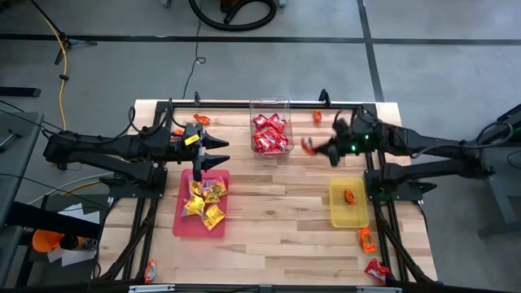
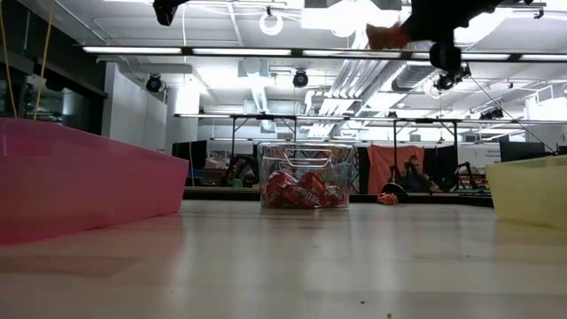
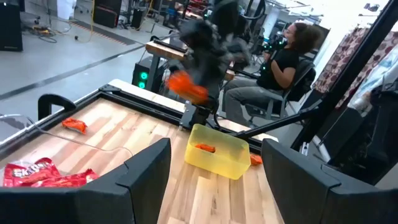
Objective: Sort candy
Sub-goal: Put the orange candy into the yellow bin, then put the red candy into the transparent bin
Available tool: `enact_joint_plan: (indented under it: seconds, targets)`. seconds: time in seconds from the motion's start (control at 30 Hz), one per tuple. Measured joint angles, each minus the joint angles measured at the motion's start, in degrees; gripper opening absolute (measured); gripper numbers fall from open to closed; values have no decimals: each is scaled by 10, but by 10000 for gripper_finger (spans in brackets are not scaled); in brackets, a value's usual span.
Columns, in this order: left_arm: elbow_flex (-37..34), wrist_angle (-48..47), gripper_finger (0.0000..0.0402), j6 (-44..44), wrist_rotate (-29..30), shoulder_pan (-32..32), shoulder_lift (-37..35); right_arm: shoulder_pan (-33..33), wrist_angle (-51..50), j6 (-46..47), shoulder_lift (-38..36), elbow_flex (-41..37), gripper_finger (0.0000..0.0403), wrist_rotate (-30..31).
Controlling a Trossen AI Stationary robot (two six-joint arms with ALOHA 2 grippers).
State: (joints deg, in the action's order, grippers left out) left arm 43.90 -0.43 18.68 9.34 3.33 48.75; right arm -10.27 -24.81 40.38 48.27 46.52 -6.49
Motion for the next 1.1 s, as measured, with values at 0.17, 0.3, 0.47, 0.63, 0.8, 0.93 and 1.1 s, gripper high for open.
enact_joint_plan:
  seconds: [0.17,0.3,0.47,0.63,0.8,0.93,1.1]
  targets:
    - [0,0,239,35,0,0,0,114,-82,79,0,0,0,-96]
    - [0,0,239,60,4,0,0,231,-210,149,0,0,0,-110]
    - [0,0,239,78,15,0,0,351,-369,236,0,-1,0,-74]
    - [0,0,239,83,34,0,0,400,-419,319,1,-6,0,34]
    - [0,0,239,83,37,0,0,403,-418,327,2,-6,4,52]
    - [0,0,239,83,37,0,0,403,-451,327,2,-6,32,29]
    - [0,-9,239,82,37,0,0,403,-446,324,2,-6,110,20]
